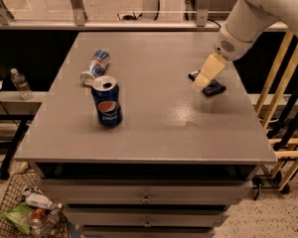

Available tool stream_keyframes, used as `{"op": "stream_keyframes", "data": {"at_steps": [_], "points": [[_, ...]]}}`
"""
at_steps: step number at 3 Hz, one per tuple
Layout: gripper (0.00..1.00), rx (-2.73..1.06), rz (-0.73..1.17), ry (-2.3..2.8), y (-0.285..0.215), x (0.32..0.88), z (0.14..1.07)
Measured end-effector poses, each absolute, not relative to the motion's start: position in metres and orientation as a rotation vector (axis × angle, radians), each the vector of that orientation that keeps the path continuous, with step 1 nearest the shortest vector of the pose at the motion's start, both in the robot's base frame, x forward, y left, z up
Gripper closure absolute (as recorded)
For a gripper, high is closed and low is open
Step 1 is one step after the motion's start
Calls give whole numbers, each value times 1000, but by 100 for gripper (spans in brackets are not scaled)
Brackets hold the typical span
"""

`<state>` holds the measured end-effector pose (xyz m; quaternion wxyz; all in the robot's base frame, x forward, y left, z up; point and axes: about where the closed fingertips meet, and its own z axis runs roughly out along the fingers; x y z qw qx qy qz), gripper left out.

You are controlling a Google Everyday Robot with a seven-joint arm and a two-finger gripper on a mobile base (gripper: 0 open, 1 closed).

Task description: Pick rxbar blueberry

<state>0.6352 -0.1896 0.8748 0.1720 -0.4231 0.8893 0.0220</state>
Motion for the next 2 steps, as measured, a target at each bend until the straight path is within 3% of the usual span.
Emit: {"op": "stream_keyframes", "data": {"at_steps": [2], "points": [[0, -1142, 134, 2581, -200, 652, 845]]}}
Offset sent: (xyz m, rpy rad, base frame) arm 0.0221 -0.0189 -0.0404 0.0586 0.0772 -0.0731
